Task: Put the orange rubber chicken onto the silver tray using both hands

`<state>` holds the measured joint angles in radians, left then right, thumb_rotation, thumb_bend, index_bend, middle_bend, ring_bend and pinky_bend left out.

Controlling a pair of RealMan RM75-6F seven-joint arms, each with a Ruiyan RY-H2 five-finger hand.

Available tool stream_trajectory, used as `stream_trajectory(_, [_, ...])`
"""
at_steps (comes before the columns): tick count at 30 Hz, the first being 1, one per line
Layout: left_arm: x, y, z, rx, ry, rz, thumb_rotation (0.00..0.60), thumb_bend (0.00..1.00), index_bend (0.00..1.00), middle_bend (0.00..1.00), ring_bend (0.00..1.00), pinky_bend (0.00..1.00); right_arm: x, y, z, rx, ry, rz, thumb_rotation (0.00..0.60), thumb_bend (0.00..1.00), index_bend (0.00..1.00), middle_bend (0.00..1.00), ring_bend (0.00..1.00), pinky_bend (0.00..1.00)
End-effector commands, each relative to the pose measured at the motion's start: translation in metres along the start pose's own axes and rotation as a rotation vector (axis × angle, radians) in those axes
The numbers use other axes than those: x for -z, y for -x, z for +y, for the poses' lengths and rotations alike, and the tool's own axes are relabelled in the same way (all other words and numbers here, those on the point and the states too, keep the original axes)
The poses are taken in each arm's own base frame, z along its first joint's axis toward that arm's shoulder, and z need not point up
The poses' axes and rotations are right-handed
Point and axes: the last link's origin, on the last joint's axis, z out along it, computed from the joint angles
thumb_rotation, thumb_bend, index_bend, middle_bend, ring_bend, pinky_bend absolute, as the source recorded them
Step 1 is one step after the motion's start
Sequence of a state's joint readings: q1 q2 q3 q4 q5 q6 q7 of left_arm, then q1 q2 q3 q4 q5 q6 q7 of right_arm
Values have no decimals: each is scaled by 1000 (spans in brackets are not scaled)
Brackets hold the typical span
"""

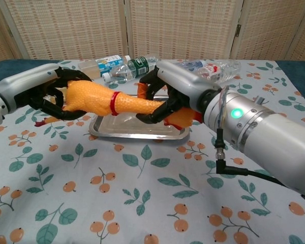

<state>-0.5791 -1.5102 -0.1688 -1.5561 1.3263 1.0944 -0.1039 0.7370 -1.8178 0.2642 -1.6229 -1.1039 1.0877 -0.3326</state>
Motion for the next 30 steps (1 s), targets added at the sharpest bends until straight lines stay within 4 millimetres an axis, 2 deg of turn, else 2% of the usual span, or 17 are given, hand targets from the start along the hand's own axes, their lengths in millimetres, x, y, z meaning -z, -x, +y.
stream_trajectory(1, [1,3,-1,-1,-4,-16,600,853,879,931,903,1000,1,-1,0,1,0,1,600,377,947,632,833,1000])
stream_trajectory(5, [2,3,2,28,0,-18,600,799,885,929,902,1000,1,-1,-1,-2,0,-1,600,377,946,632,833,1000])
stream_trajectory(7, [4,4,6,73,6,-29,600,702,866,899,845,943,1,-1,-2,-2,-1,-1,600,377,946,632,833,1000])
stream_trajectory(8, [5,6,7,92,7,-55,600,662,814,850,791,886,1,-1,-2,-1,-2,-1,600,377,946,632,833,1000])
stream_trajectory(9, [7,9,8,114,7,-95,600,618,694,737,672,776,1,-1,-3,-1,-2,1,600,377,946,632,833,1000])
stream_trajectory(12, [10,12,8,122,-5,-253,600,509,151,171,131,359,1,0,-4,-8,-4,0,600,377,946,632,833,1000])
stream_trajectory(13, [8,11,9,112,-5,-284,600,481,41,48,29,258,1,1,-4,-6,-5,-2,600,377,946,632,833,1000])
stream_trajectory(14, [7,10,9,101,-4,-295,600,465,7,9,3,217,1,1,-4,-2,-5,-3,600,377,946,632,833,1000])
stream_trajectory(16, [8,11,11,73,9,-332,600,432,0,0,0,154,1,2,-4,4,-4,-3,600,377,946,632,833,1000])
stream_trajectory(21, [7,11,13,68,20,-384,600,366,0,0,0,105,-1,2,-4,6,1,0,600,376,951,633,833,1000])
stream_trajectory(30, [4,9,13,89,27,-328,600,359,0,0,0,112,0,0,-5,-1,-6,5,600,377,954,634,833,1000])
